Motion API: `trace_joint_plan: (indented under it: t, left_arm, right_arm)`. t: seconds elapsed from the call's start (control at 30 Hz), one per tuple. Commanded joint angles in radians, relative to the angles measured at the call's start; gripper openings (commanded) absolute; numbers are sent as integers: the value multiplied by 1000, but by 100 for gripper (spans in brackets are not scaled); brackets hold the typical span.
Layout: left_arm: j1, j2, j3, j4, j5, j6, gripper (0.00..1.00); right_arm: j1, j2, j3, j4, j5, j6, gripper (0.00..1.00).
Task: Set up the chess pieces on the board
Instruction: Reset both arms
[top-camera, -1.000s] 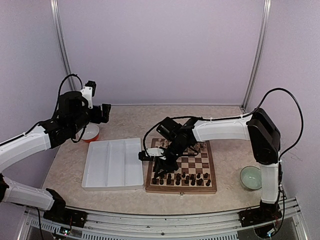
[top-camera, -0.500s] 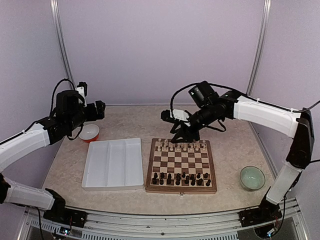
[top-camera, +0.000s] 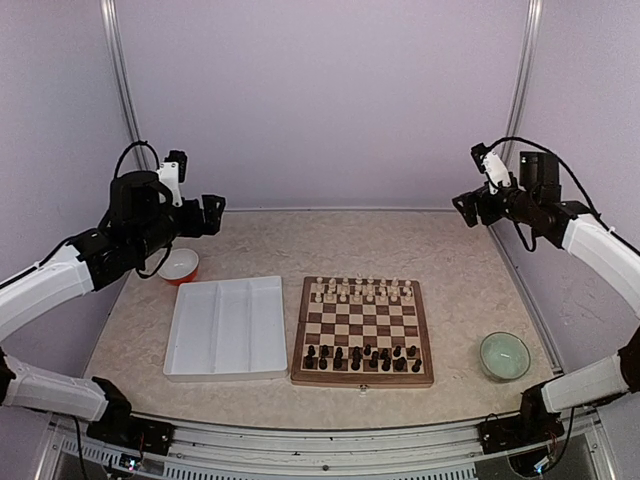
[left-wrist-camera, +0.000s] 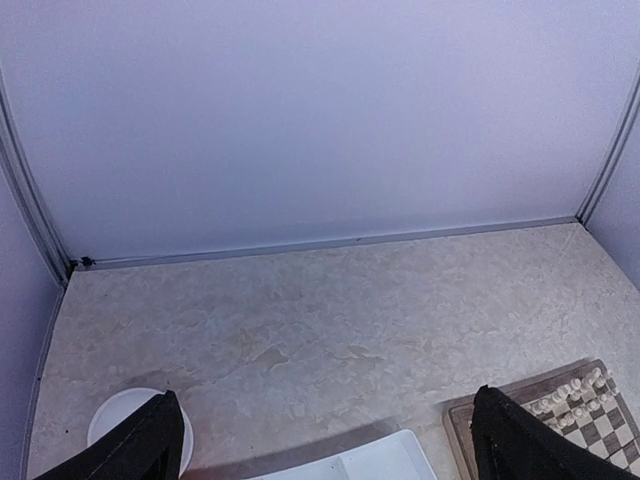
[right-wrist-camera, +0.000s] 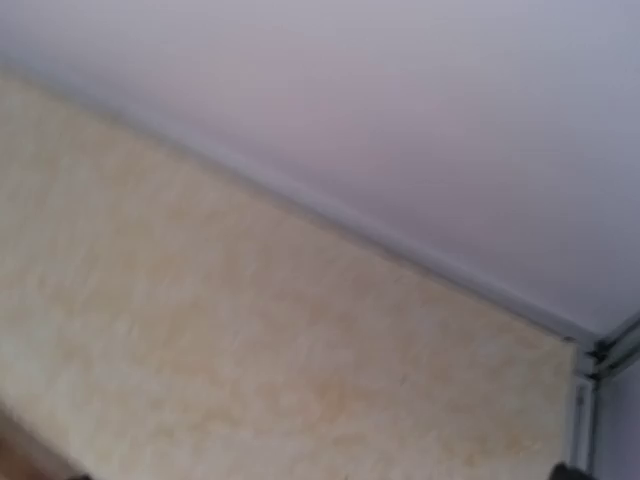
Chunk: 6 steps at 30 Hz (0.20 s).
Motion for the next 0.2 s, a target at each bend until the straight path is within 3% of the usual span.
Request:
trace_joint_plan:
  t: [0.0, 0.17]
  left_arm:
    - [-52, -38, 17, -11, -50, 59, 99]
    - [-80, -92, -126, 122, -109, 119, 99]
  right_arm:
    - [-6, -89, -65, 100, 52, 114, 99]
    - [-46, -155, -133, 158, 1, 149, 99]
